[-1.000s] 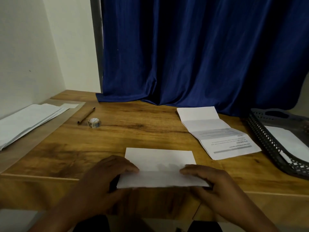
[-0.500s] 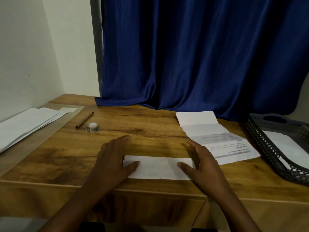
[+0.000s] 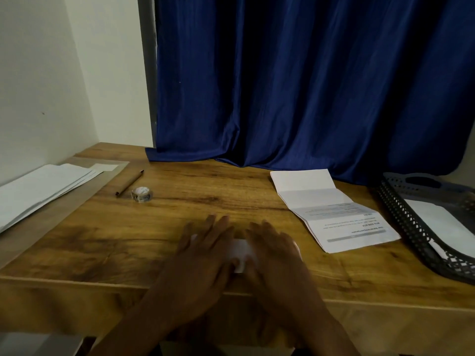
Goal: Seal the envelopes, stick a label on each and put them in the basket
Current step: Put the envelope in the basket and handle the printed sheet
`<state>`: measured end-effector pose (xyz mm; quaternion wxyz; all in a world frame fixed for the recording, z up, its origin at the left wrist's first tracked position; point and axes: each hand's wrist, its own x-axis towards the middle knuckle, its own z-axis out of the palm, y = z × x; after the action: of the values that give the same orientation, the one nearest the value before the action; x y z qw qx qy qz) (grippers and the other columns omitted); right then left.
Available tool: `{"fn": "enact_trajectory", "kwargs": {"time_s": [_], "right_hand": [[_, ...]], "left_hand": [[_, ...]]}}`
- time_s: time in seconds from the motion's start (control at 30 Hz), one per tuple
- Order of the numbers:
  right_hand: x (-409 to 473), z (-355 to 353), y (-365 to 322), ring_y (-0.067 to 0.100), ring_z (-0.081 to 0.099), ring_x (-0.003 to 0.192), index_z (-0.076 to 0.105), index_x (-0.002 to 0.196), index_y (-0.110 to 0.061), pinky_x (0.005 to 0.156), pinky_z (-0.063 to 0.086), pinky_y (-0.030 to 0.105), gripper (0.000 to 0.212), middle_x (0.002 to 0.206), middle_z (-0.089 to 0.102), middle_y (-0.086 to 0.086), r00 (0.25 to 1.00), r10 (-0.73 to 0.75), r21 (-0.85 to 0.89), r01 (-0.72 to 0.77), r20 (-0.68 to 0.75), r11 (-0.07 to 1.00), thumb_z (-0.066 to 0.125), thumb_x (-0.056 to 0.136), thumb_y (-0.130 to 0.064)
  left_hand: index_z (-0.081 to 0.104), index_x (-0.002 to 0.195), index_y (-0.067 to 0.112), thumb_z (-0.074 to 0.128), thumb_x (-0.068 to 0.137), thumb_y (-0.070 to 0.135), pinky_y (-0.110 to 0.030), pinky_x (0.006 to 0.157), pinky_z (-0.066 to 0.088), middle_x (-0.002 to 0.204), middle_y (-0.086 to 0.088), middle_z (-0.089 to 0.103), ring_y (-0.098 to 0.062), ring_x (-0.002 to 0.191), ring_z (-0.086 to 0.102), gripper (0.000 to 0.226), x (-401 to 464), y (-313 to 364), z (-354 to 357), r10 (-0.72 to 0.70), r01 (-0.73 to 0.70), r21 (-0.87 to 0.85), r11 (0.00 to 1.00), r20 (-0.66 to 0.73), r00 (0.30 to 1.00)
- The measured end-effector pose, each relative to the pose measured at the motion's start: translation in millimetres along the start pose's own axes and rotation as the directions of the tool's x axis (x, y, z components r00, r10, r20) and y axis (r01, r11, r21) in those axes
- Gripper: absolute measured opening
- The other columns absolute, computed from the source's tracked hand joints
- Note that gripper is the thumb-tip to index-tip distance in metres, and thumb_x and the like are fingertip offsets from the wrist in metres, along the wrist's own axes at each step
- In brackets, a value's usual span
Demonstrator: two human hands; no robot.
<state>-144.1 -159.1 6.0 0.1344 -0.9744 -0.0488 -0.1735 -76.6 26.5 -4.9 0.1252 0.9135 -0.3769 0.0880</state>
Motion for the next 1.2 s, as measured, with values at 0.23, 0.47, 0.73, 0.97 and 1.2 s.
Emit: {"fn": "enact_trajectory", "kwargs": {"time_s": [0.23, 0.47, 0.73, 0.97, 1.2], "right_hand": [[-2, 11, 1, 0.002, -0.009, 0.152, 0.009, 0.161, -0.029, 0.120, -0.011, 0.032, 0.076, 0.169, 0.005, -0.011, 0.968, 0.036, -0.025, -0.030, 0.247, 0.999, 0.008, 0.096, -0.069], [-13, 0, 32, -0.001, -0.010, 0.149, -0.003, 0.160, -0.034, 0.121, -0.009, 0.032, 0.111, 0.167, -0.007, -0.018, 0.958, 0.165, -0.091, -0.147, 0.233, 0.985, 0.002, 0.070, -0.099], [-17, -1, 26, 0.000, -0.014, 0.147, 0.000, 0.160, -0.033, 0.123, -0.008, 0.036, 0.104, 0.167, -0.009, -0.015, 0.973, 0.131, -0.135, -0.106, 0.189, 0.985, -0.003, 0.076, -0.095], [-36, -19, 10, 0.010, 0.015, 0.153, 0.020, 0.158, -0.037, 0.125, 0.012, 0.042, 0.093, 0.166, 0.014, -0.014, 0.968, 0.040, -0.216, 0.014, 0.247, 0.976, 0.023, 0.082, -0.090], [-41, -50, 2, 0.002, 0.067, 0.072, 0.072, 0.094, -0.042, 0.064, 0.057, 0.024, 0.029, 0.083, 0.071, -0.020, 0.993, -0.120, -0.242, 0.115, -0.009, 0.963, 0.075, 0.066, -0.051]], "left_hand": [[-0.002, 0.162, 0.024, -0.010, 0.086, 0.059, -0.035, 0.125, -0.009, 0.170, 0.005, -0.009, -0.007, 0.153, -0.016, 0.084, -1, -1, 1, 0.038, -0.050, 0.104, 0.993, 0.117, 0.992], [-0.006, 0.162, 0.023, -0.018, 0.082, 0.077, -0.035, 0.124, -0.010, 0.168, 0.005, -0.014, -0.007, 0.153, -0.017, 0.097, -12, -4, -1, -0.040, 0.024, 0.136, 0.990, 0.117, 0.992], [-0.011, 0.161, 0.022, -0.023, 0.074, 0.088, -0.037, 0.124, -0.012, 0.167, 0.002, -0.019, -0.010, 0.152, -0.022, 0.110, -26, -10, -4, -0.083, 0.060, 0.163, 0.985, 0.141, 0.987], [-0.010, 0.160, 0.033, -0.013, 0.073, 0.092, -0.024, 0.118, -0.017, 0.164, 0.015, -0.019, 0.002, 0.149, -0.023, 0.105, -26, -14, -12, -0.092, 0.096, -0.024, 0.995, 0.153, 0.984], [0.006, 0.160, 0.039, 0.011, 0.089, 0.083, -0.042, 0.124, 0.004, 0.168, 0.010, 0.015, -0.002, 0.149, 0.009, 0.084, -15, -43, -48, -0.255, 0.306, -0.269, 0.913, 0.209, 0.944]]}}
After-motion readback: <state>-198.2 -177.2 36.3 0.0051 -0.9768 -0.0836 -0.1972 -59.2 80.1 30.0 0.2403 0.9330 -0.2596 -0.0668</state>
